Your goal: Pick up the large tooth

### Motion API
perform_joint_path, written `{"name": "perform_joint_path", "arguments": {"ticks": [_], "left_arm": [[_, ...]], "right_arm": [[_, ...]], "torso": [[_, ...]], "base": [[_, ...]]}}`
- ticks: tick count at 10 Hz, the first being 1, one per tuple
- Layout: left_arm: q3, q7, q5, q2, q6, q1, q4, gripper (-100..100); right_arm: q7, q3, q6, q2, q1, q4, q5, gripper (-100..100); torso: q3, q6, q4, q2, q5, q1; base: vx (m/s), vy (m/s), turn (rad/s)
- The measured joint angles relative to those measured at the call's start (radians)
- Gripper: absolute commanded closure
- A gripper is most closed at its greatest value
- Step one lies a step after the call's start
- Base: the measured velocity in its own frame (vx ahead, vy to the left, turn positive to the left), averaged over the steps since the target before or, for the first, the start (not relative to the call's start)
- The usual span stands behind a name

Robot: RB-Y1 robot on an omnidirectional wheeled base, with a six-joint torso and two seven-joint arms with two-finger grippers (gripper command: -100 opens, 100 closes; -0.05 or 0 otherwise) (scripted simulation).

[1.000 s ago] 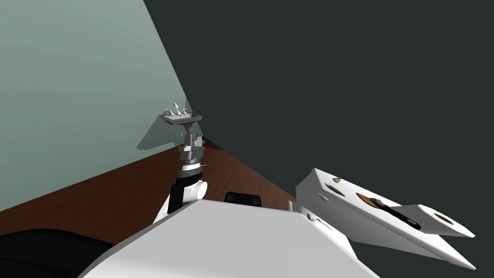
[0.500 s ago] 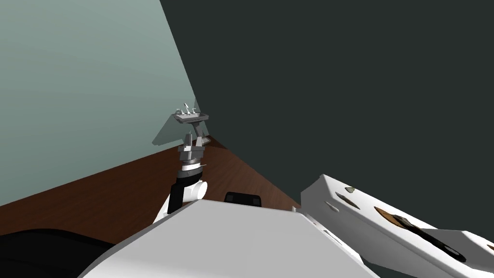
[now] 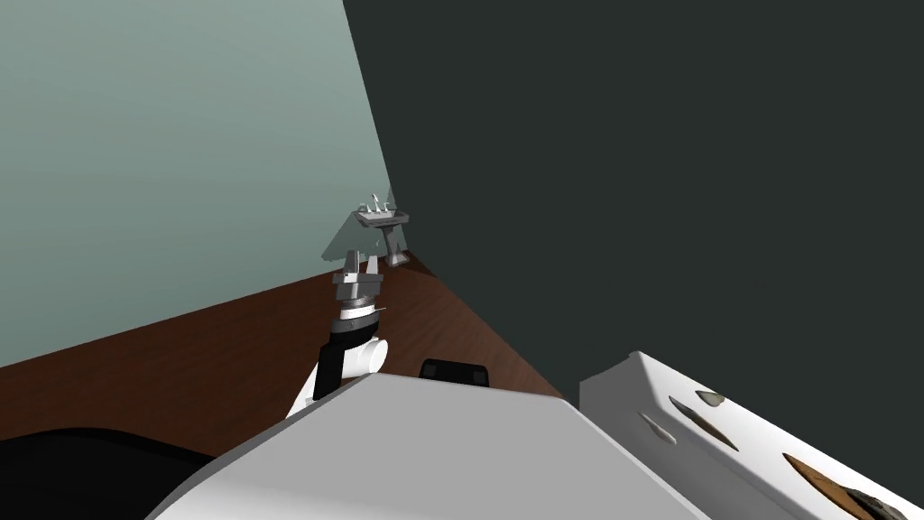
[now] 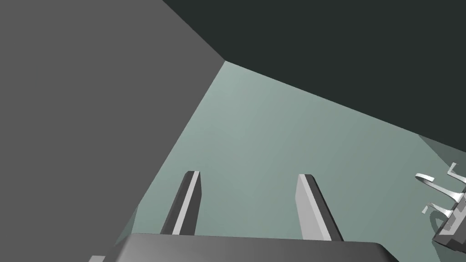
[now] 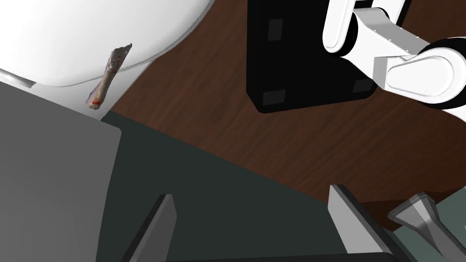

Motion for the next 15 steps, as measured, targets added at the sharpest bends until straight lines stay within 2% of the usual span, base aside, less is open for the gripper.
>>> {"name": "perform_joint_path", "arguments": {"ticks": [1, 2, 3, 4, 5, 6, 7, 8, 9, 10, 12, 13, 14, 15], "left_arm": [[0.0, 0.0, 0.0, 0.0, 0.0, 0.0, 0.0, 0], [0.0, 0.0, 0.0, 0.0, 0.0, 0.0, 0.0, 0], [0.0, 0.0, 0.0, 0.0, 0.0, 0.0, 0.0, 0], [0.0, 0.0, 0.0, 0.0, 0.0, 0.0, 0.0, 0], [0.0, 0.0, 0.0, 0.0, 0.0, 0.0, 0.0, 0], [0.0, 0.0, 0.0, 0.0, 0.0, 0.0, 0.0, 0], [0.0, 0.0, 0.0, 0.0, 0.0, 0.0, 0.0, 0], [0.0, 0.0, 0.0, 0.0, 0.0, 0.0, 0.0, 0], [0.0, 0.0, 0.0, 0.0, 0.0, 0.0, 0.0, 0], [0.0, 0.0, 0.0, 0.0, 0.0, 0.0, 0.0, 0], [0.0, 0.0, 0.0, 0.0, 0.0, 0.0, 0.0, 0], [0.0, 0.0, 0.0, 0.0, 0.0, 0.0, 0.0, 0], [0.0, 0.0, 0.0, 0.0, 0.0, 0.0, 0.0, 0], [0.0, 0.0, 0.0, 0.0, 0.0, 0.0, 0.0, 0]], "right_arm": [[0.011, 0.008, 0.002, -0.02, -0.002, 0.014, -0.004, -100], [0.024, 0.019, -0.002, -0.061, 0.005, 0.031, -0.018, -100], [0.027, 0.031, -0.004, -0.074, -0.008, 0.056, -0.014, -100], [0.031, 0.052, -0.005, -0.087, -0.029, 0.092, -0.008, -100], [0.044, 0.055, -0.017, -0.108, -0.016, 0.115, -0.021, -100], [0.057, 0.069, -0.029, -0.125, -0.022, 0.157, -0.024, -100], [0.078, 0.081, -0.033, -0.16, -0.019, 0.18, -0.041, -100], [0.1, 0.097, -0.053, -0.175, -0.025, 0.237, -0.048, -100], [0.117, 0.111, -0.059, -0.187, -0.039, 0.27, -0.052, -100], [0.148, 0.115, -0.055, -0.204, -0.027, 0.276, -0.08, -100], [0.18, 0.143, -0.068, -0.174, -0.074, 0.322, -0.08, -100], [0.182, 0.144, -0.07, -0.172, -0.076, 0.324, -0.08, 0], [0.182, 0.144, -0.069, -0.172, -0.076, 0.323, -0.08, -100], [0.166, 0.143, -0.077, -0.151, -0.091, 0.356, -0.058, -100]], "torso": [[0.0, 0.001, 0.0, 0.0, -0.001, 0.0], [0.0, 0.0, 0.0, 0.0, 0.0, 0.0], [0.0, 0.001, 0.0, 0.001, -0.001, 0.0], [0.001, 0.0, 0.0, 0.001, -0.001, -0.001], [0.001, 0.002, 0.0, 0.001, -0.001, -0.001], [0.001, 0.001, 0.0, 0.001, -0.001, -0.001], [0.0, 0.0, 0.0, 0.001, -0.001, -0.002], [0.001, 0.001, 0.0, 0.001, -0.001, -0.003], [0.001, 0.001, 0.0, 0.001, -0.002, -0.004], [0.001, 0.001, 0.0, 0.001, -0.002, -0.006], [-0.001, 0.001, 0.0, -0.001, -0.004, -0.012], [-0.001, 0.003, 0.0, -0.001, -0.003, -0.007], [0.0, 0.003, 0.0, -0.001, -0.002, -0.002], [0.001, 0.002, 0.0, 0.001, -0.001, 0.0]], "base": [[-0.016, -0.005, 0.258], [-0.014, -0.013, 0.163], [-0.019, -0.014, 0.248], [-0.019, -0.019, 0.141], [-0.019, -0.026, 0.21], [-0.033, -0.043, 0.418], [-0.03, -0.06, 0.319], [-0.034, -0.069, 0.284], [-0.026, -0.094, 0.264], [-0.006, -0.138, 0.318], [0.011, -0.141, 0.181], [0.001, -0.017, -0.005], [-0.039, 0.004, 0.158], [-0.072, 0.019, 0.179]]}}
